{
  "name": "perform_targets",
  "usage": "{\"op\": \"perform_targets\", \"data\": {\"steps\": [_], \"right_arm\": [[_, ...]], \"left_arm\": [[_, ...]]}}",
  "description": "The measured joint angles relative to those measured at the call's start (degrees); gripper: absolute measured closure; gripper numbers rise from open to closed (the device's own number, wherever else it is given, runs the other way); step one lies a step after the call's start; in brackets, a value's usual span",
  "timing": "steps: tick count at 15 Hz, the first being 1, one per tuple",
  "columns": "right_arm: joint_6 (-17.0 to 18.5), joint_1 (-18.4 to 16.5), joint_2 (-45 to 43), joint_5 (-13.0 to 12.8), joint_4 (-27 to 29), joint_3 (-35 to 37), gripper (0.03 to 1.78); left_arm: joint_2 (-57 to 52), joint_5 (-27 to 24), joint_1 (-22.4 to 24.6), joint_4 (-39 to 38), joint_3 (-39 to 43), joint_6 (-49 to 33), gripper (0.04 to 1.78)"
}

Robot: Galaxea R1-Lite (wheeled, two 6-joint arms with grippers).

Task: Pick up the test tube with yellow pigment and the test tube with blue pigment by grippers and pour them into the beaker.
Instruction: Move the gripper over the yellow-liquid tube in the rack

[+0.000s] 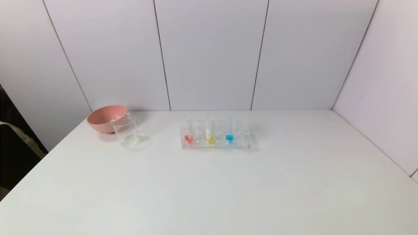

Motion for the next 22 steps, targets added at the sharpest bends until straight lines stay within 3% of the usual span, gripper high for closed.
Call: {"op": "perform_targets", "data": {"steps": [6, 10, 13, 16, 22], "right_arm": [[0.0, 0.02, 0.0, 0.0, 0.0, 0.0, 0.1], [-0.02, 0.0, 0.0, 0.0, 0.0, 0.0, 0.1], [0.0, 0.0, 0.0, 0.0, 0.02, 0.0, 0.1], [-0.02, 0.02, 0.0, 0.0, 0.02, 0.0, 0.1], [-0.02, 0.0, 0.0, 0.0, 0.0, 0.0, 0.1]], "left_arm": [[0.0, -0.2, -0.02, 0.01, -0.79, -0.56, 0.06], [1.11, -4.92, -0.02, 5.79, -9.58, -3.36, 0.06], [5.61, -7.63, -0.07, 5.92, -14.19, -3.4, 0.06], [13.37, -10.28, -0.66, 1.34, -18.25, -3.32, 0.06], [38.81, -12.29, -1.46, -15.87, -26.04, -2.68, 0.06]]}}
